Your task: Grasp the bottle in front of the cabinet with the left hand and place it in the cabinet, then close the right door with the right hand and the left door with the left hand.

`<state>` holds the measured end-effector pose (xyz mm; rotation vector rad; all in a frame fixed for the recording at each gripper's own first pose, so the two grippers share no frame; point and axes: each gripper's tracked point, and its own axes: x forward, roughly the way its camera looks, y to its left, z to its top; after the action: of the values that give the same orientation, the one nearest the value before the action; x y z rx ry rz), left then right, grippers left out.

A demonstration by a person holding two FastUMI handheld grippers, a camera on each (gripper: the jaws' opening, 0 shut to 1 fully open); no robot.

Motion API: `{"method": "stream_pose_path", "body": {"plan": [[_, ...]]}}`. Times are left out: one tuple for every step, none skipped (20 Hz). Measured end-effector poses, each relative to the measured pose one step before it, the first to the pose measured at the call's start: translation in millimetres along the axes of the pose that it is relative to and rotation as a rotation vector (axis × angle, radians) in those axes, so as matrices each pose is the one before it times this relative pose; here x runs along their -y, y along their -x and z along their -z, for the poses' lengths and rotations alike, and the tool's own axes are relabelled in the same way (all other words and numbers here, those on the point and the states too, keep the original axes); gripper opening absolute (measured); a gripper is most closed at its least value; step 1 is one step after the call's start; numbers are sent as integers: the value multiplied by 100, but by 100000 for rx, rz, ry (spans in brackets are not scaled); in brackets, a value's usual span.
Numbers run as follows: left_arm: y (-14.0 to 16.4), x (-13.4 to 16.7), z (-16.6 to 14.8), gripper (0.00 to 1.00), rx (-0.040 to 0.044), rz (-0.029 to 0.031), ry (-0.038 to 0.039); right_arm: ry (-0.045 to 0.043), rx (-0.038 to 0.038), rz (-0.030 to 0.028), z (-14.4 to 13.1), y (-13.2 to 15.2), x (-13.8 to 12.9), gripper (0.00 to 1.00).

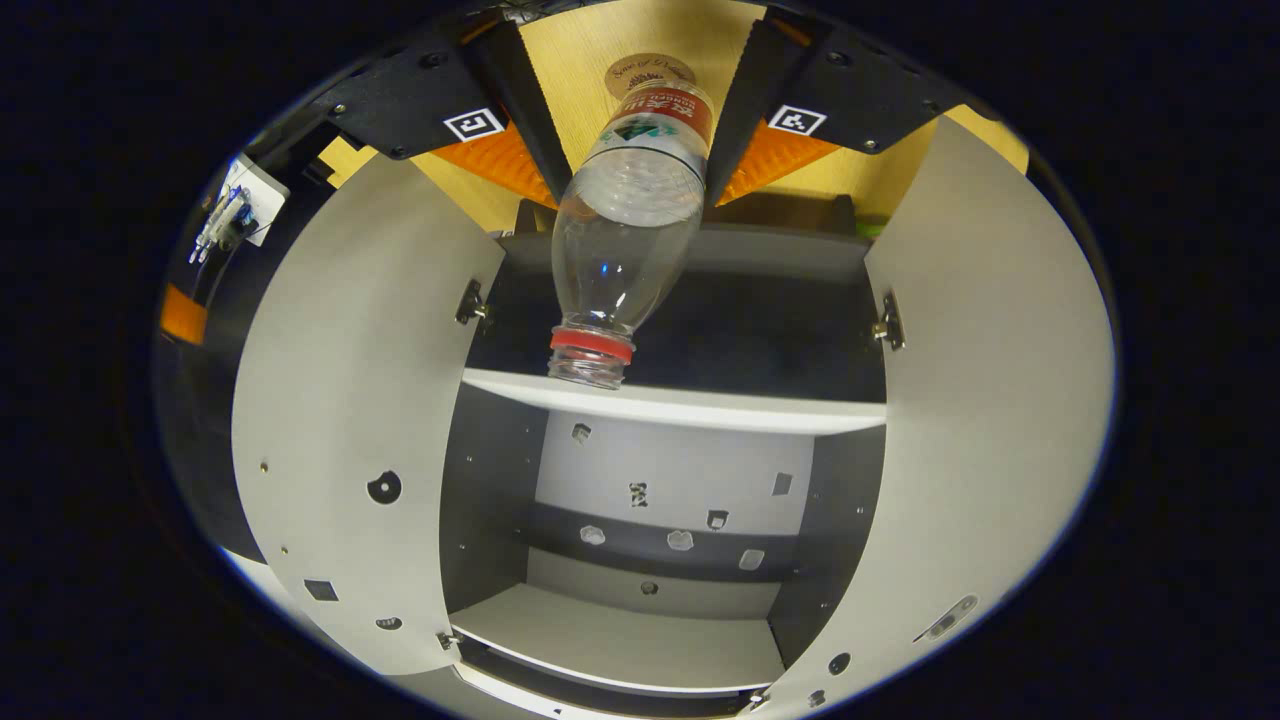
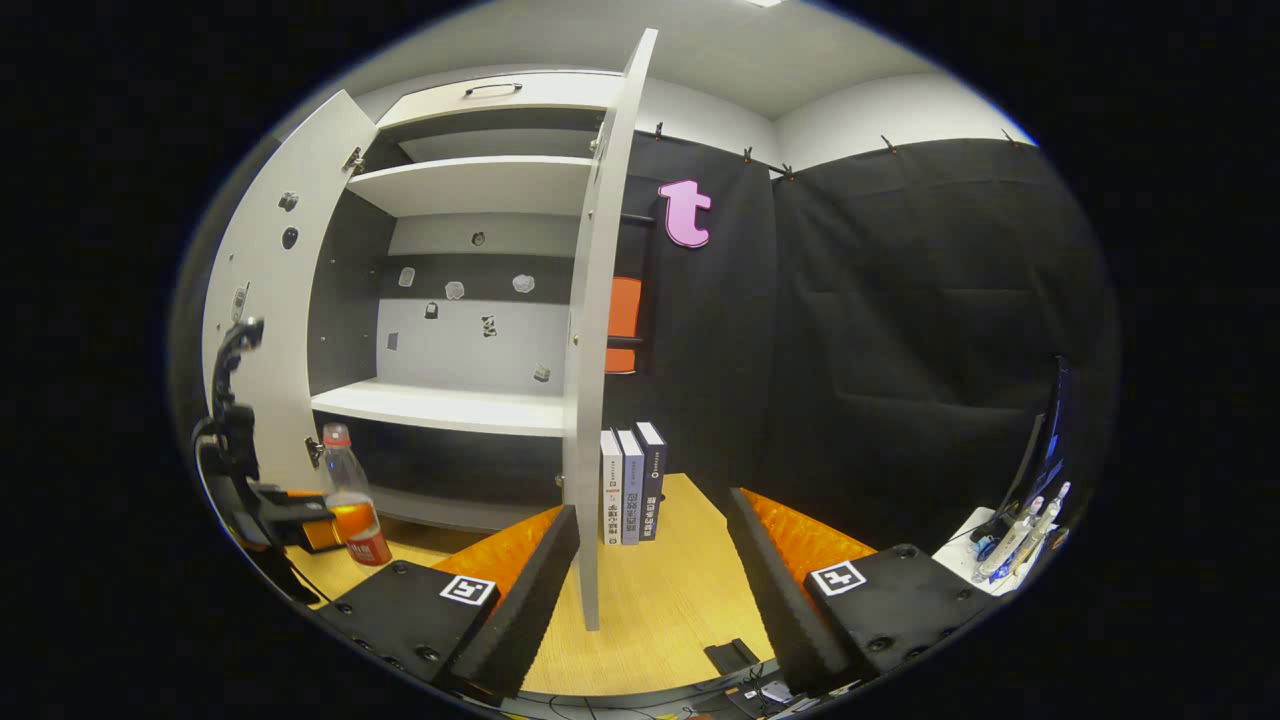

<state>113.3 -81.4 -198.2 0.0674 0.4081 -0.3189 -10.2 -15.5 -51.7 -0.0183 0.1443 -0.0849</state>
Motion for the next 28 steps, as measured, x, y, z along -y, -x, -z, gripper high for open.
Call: {"method": "stream_pose_path", "body": {"plan": [[164,244,-1440,81,503,1421,2179,-346,171,-462,-23,-36,-124,98],[12,342,-1786,81,1076,1903,1873,-215,125,-486,6,7,-101,98],[24,45,-1732,81,1307,1227,999,116,31,-287,92,140,-12,98],[-91,53,-1841,81,1264,1104,113,194,-67,-68,112,-11,150,98],[-140,280,-1841,81,2162,1357,-247,245,-75,303,30,53,102,98],[-257,153,-1885,81,2185,1135,-319,199,-109,476,139,-86,177,98],[-211,145,-1496,81,1732,924,-191,-154,-322,423,114,-67,125,98],[-478,76,-1612,81,1896,800,-281,-417,-190,314,108,35,188,98],[-447,-144,-1429,81,1934,-86,-1037,-516,-71,259,3,-45,89,98],[-576,-350,-1231,81,1701,-840,-2224,-345,1,220,74,-41,142,98],[-816,-281,-1279,81,1842,-896,-2703,-133,226,360,-117,33,111,98],[-754,-203,-983,81,1360,-571,-2081,51,246,457,25,-214,228,98],[-862,84,-796,81,758,436,-1638,54,217,624,-65,-128,220,98],[-900,14,-469,81,-79,318,-1502,-25,-59,548,78,-83,231,98],[-1060,-126,-554,81,192,184,-1078,-225,32,556,9,-105,127,98],[-1096,-322,-483,81,236,-450,-448,-230,-51,661,50,-197,196,98],[-985,-134,-423,81,460,-232,-159,-169,-91,715,9,-121,226,98],[-964,-149,-294,81,278,-19,-189,-106,-87,589,-3,-134,170,98],[-1051,-150,-95,81,82,-46,-318,-167,-130,537,48,-289,141,98],[-1098,-166,59,81,-665,411,466,-199,-107,481,-1,-211,124,98],[-1014,-75,183,81,-1001,577,1575,-128,-106,646,19,-265,174,98],[-985,-145,211,81,-1208,416,1731,-121,-97,739,-76,-238,181,98],[-957,-179,132,81,-754,118,1574,-239,-122,705,127,-426,123,98],[-840,-236,-35,81,-102,-245,894,-365,-337,756,1,-242,170,98],[-698,-259,87,81,-390,-444,90,-360,-512,746,102,-256,225,98],[-659,-211,149,81,-557,-453,109,-300,-490,663,114,-305,142,98],[-696,21,248,81,-755,22,264,-255,-416,657,222,-306,184,98],[-698,-89,361,81,-1014,-27,230,-164,-421,722,54,-141,132,98]]}}
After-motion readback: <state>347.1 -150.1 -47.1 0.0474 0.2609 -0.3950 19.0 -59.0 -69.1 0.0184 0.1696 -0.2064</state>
